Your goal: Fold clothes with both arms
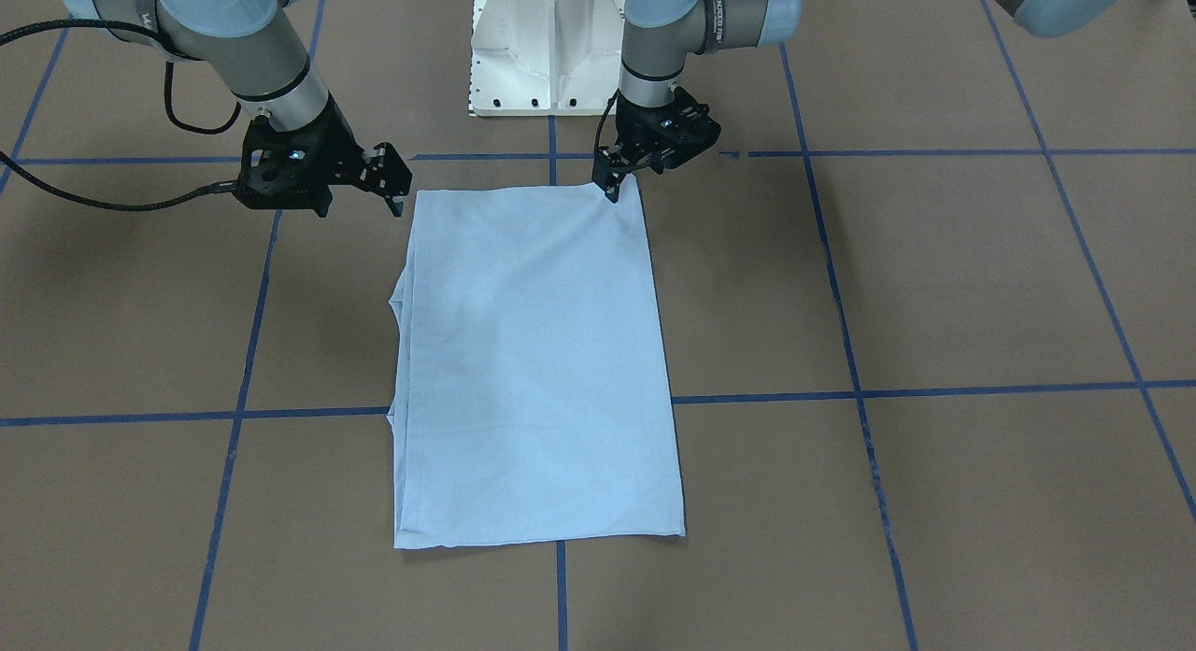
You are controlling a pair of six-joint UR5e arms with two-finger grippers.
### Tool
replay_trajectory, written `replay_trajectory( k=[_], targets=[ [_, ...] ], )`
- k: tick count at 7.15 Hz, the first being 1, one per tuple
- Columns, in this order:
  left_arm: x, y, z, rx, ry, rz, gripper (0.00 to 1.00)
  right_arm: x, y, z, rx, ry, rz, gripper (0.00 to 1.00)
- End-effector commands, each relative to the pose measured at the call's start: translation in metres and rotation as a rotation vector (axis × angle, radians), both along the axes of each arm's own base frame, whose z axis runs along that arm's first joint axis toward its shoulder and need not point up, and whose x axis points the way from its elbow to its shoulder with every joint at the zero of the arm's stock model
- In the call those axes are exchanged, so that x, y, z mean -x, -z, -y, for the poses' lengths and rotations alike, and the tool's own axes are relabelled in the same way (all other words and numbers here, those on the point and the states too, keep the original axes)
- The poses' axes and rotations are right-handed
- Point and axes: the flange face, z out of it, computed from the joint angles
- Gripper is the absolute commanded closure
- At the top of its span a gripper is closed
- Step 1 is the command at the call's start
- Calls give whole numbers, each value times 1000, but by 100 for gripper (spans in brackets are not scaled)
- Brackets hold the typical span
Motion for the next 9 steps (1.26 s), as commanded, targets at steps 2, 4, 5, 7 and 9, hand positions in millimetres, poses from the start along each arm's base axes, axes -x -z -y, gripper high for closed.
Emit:
replay_trajectory(
  k=[2, 4, 5, 7, 9],
  targets=[
    [-6, -4, -6, 5, -7, 10, 6, 5, -2, -4, -10, -1, -11, 0],
    [-8, -1, -8, 5, -10, 5, 13, 5, -3, -3, -9, -1, -12, 0],
    [-8, -1, -8, 4, -11, 4, 17, 6, -4, -3, -8, -1, -15, 0],
    [-8, 0, -8, 3, -12, 2, 19, 5, -5, -3, -7, -1, -16, 0],
    [-9, 2, -7, -2, -7, -1, 22, 5, -7, -3, -6, -2, -19, 0]
  ],
)
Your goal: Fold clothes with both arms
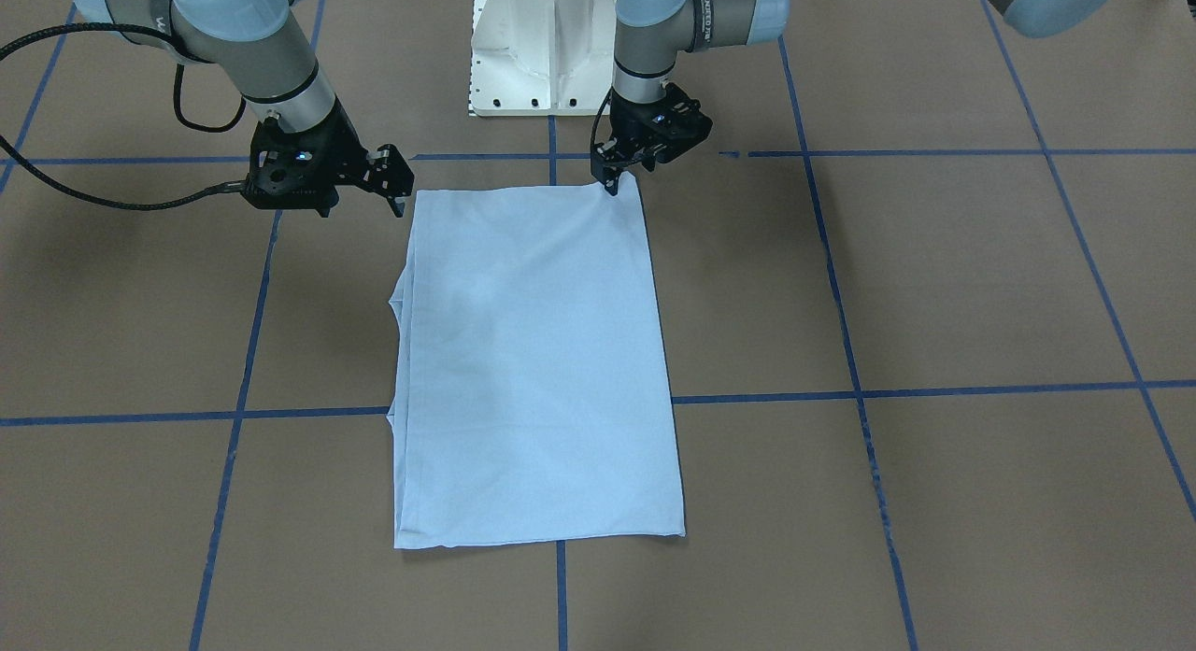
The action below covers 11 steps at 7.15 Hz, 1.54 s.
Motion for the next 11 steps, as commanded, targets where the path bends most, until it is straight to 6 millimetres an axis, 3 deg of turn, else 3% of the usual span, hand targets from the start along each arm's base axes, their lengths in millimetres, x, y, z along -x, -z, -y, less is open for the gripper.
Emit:
replay_trajectory(
  k=[1, 3, 4, 6, 8, 9, 11],
  targets=[
    [-1, -1, 2, -11, 12, 4, 23, 0, -2, 0, 2, 0, -3, 0],
    [-4, 2, 2, -14, 11, -8, 25, 0, -2, 0, 2, 0, -3, 0],
    [-4, 2, 2, -13, 12, -8, 37, 0, -2, 0, 2, 0, -3, 0],
    [-4, 1, 3, -16, 12, -6, 73, -1, -2, 0, 1, 0, -2, 0],
    [-3, 1, 3, -22, 8, -7, 95, 0, -2, 0, 2, 0, -3, 0],
    [-3, 1, 3, -27, 13, -7, 100, 0, -2, 0, 2, 0, -3, 0],
    [3, 9, 2, -43, 6, -23, 100, 2, 0, -4, 19, -10, 1, 0]
  ],
)
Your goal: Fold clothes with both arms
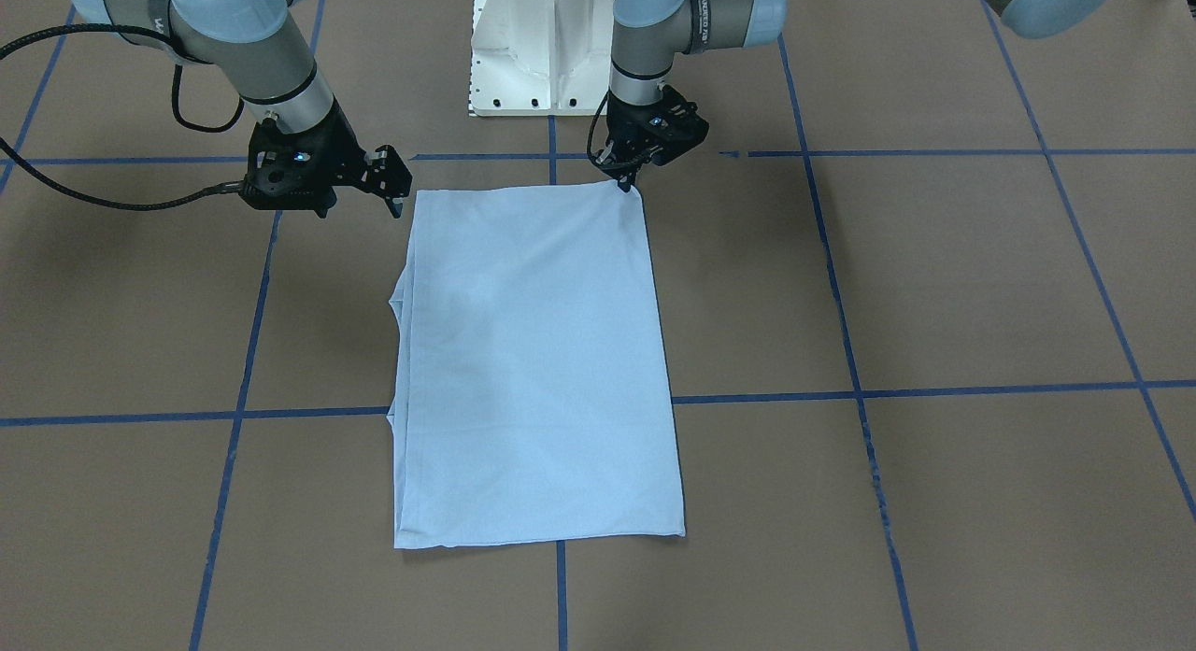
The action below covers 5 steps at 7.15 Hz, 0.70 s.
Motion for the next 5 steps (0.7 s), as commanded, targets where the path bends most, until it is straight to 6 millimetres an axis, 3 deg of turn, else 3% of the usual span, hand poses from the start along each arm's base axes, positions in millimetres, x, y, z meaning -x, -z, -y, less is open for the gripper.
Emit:
replay_trajectory(
  k=[1, 5],
  targets=[
    [11, 10, -2, -61, -52, -15, 100, 14, 3, -15, 69, -41, 4, 0],
    [15, 15, -2, -128, -107, -16, 100, 70, 11, -77, 291, -247, -7, 0]
  ],
)
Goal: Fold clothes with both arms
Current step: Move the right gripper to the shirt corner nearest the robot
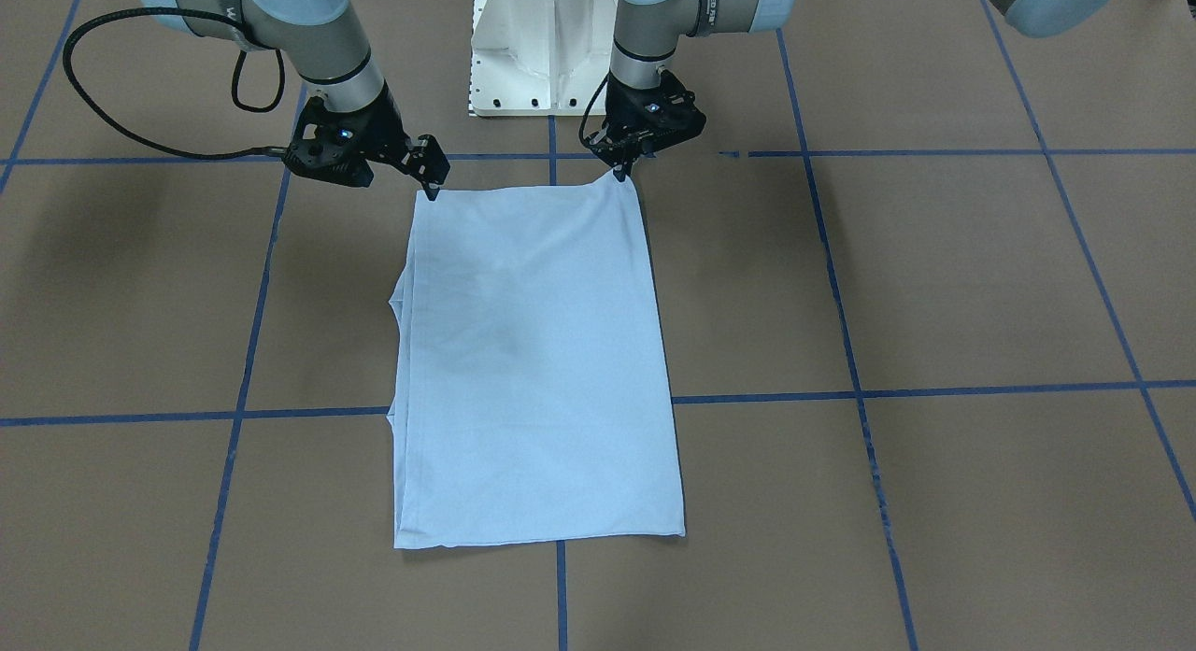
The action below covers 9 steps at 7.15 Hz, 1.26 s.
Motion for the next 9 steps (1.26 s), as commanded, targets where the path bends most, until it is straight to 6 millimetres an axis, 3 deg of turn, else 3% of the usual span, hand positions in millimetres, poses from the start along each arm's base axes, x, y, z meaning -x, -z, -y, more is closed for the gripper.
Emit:
replay_trajectory(
  k=[1, 3, 9],
  targets=[
    [-1, -1, -1, -8, -9, 3, 100, 29, -4, -32, 109, -111, -25, 0],
    [-4, -1, -1, -10, -12, 4, 100, 56, -23, -49, 156, -174, -75, 0],
    [-4, 1, -2, -19, -25, 0, 100, 68, -39, -45, 11, -143, -127, 0]
  ],
)
